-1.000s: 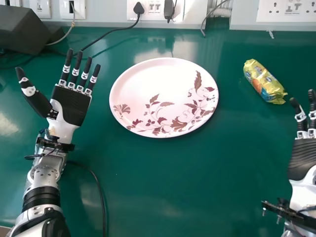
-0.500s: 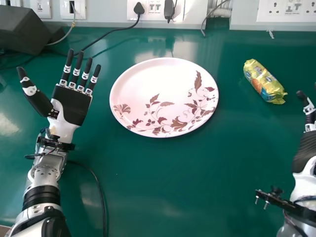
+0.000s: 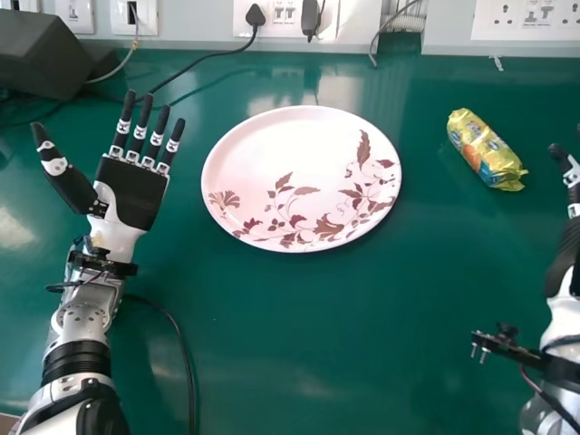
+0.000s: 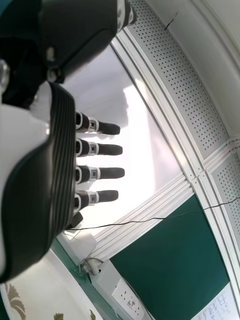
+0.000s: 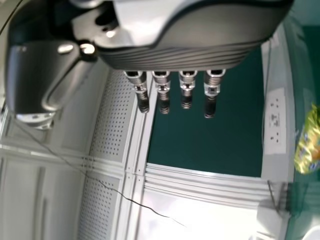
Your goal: Pick up biscuit and place it in the plate
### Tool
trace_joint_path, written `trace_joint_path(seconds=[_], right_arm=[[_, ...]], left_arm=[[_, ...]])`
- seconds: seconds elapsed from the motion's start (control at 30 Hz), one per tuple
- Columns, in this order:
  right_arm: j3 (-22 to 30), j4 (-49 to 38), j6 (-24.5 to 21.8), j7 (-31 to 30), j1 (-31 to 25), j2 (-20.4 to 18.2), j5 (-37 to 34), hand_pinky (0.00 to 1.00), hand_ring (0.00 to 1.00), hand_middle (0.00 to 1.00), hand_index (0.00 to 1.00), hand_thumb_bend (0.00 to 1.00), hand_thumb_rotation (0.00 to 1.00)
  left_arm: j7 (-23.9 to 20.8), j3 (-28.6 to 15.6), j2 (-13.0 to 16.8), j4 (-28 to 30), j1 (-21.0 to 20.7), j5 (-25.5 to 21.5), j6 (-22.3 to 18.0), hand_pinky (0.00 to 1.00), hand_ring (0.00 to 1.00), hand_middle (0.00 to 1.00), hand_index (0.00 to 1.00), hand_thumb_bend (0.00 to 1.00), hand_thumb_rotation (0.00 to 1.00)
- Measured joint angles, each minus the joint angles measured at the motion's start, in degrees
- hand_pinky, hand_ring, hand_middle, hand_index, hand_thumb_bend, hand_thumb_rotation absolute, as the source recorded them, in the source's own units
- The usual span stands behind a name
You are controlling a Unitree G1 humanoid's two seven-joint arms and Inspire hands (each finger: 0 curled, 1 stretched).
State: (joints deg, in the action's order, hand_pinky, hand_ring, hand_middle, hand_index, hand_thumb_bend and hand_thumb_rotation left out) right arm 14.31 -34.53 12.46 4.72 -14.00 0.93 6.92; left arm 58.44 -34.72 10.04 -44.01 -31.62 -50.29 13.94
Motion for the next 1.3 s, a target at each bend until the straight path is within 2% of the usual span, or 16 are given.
trace_joint_path(seconds=[0.17, 0.47, 0.6, 0.9, 1.3], right_arm=[[0.11, -0.67, -2.08, 1.26, 2.04, 1.01, 5.8, 0.91, 0.95, 1.0, 1.0, 0.87, 0.72], [0.54, -2.06, -5.83, 1.28, 4.12, 3.27, 12.32, 0.9, 0.94, 1.0, 1.0, 0.87, 0.72], [0.31, -3.66, -9.77, 0.65, 4.65, 4.13, 15.54, 0.89, 0.94, 1.0, 1.0, 0.87, 0.73], [-1.12, -8.43, -20.1, -4.06, 5.84, 6.77, 24.31, 0.92, 0.95, 1.0, 1.0, 0.87, 0.72], [-2.37, -11.43, -25.6, -7.64, 7.63, 8.74, 30.51, 0.93, 0.97, 1.0, 1.0, 0.87, 0.75]], left_arm=[[0.2, 0.0, 0.0, -0.17, -0.16, 0.02, -0.01, 0.78, 0.88, 0.94, 0.96, 1.0, 0.78], [0.18, 0.0, -0.01, -0.23, -0.29, 0.01, 0.16, 0.77, 0.9, 0.96, 0.97, 1.0, 0.75], [0.21, 0.0, 0.02, -0.58, -0.45, 0.05, -0.01, 0.81, 0.92, 0.98, 0.98, 1.0, 0.74], [0.75, 0.0, 0.11, -0.9, -0.58, 0.07, -0.21, 0.76, 0.92, 0.98, 1.0, 1.0, 0.75], [0.98, 0.0, 0.07, -0.79, -0.5, 0.12, -0.45, 0.76, 0.91, 0.97, 1.0, 0.98, 0.73]])
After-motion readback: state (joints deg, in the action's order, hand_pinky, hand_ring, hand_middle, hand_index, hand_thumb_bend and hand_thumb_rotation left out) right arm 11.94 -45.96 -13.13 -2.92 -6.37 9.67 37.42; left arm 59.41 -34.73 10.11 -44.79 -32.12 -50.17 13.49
